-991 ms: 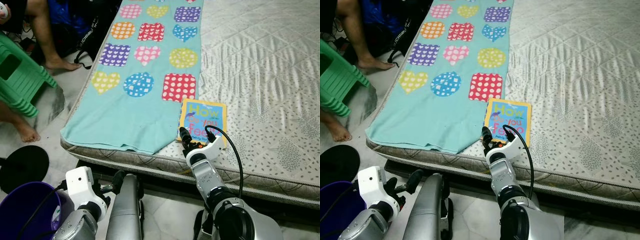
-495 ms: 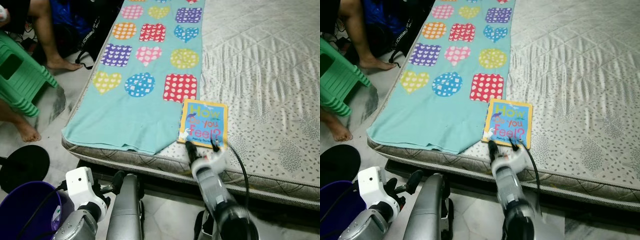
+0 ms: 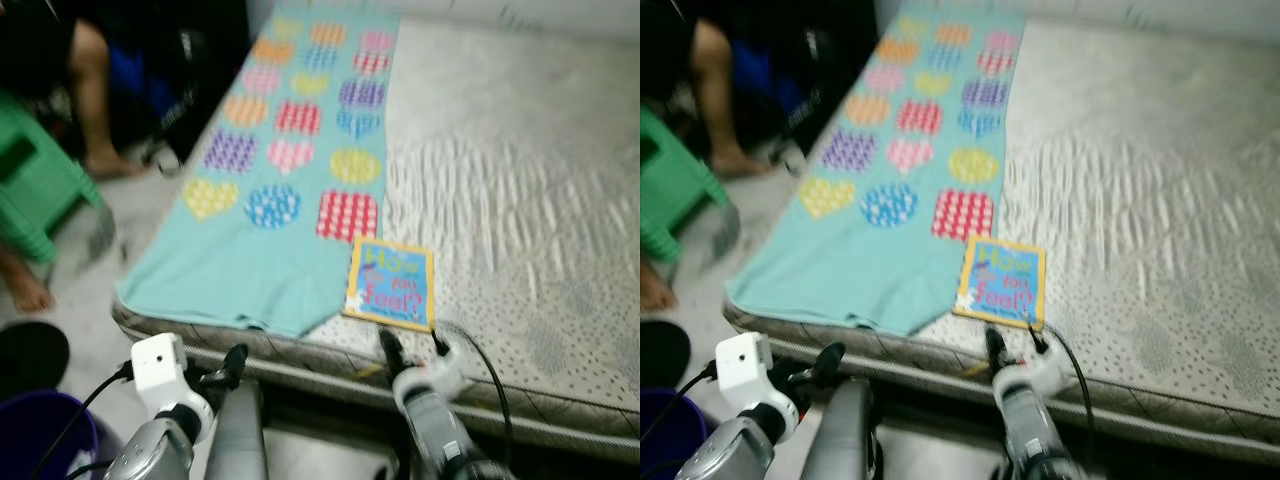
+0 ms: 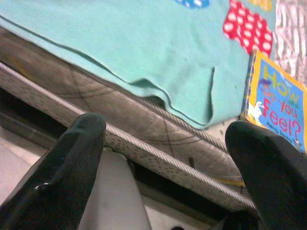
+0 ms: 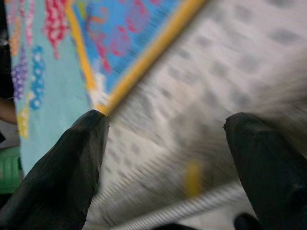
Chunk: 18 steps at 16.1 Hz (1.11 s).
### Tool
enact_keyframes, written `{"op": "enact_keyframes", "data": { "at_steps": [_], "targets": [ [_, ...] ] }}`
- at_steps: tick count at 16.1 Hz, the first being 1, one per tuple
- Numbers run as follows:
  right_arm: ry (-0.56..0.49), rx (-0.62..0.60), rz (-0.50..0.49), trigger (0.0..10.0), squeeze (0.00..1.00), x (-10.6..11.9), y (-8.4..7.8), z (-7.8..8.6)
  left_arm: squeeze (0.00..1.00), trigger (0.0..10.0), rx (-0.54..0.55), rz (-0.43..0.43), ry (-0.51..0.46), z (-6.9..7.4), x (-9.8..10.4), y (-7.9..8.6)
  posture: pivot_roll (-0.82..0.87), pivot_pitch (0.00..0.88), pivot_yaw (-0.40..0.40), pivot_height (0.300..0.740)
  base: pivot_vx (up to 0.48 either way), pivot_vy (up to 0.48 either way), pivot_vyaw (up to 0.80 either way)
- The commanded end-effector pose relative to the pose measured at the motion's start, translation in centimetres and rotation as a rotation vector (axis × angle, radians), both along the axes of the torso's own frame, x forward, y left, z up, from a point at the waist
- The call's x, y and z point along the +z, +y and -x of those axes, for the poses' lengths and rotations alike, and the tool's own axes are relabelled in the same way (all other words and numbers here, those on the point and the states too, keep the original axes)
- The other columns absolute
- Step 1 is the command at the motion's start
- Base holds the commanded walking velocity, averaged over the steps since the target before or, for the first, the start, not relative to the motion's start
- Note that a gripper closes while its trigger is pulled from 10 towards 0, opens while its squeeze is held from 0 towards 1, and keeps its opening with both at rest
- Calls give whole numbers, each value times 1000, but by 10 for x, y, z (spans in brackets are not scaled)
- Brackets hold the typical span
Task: Clean up the room
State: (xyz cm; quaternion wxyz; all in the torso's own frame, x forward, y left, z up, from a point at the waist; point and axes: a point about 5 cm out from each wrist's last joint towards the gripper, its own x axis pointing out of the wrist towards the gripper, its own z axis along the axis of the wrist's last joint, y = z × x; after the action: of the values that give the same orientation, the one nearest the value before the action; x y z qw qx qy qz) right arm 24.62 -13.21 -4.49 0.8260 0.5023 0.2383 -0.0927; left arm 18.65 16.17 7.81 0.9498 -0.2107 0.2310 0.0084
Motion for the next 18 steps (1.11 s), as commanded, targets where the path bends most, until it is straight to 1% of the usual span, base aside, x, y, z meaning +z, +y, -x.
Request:
{"op": "enact_keyframes", "data": {
  "at_steps": [1,18],
  "targets": [
    [-278,288,-280,10000,0,120,180,-60,0,10000,11,-12,13,3,-2,3,328,250,97,601,0,0,0],
    [-278,288,-280,10000,0,120,180,-60,0,10000,11,-12,13,3,-2,3,328,250,97,601,0,0,0]
  ]
}}
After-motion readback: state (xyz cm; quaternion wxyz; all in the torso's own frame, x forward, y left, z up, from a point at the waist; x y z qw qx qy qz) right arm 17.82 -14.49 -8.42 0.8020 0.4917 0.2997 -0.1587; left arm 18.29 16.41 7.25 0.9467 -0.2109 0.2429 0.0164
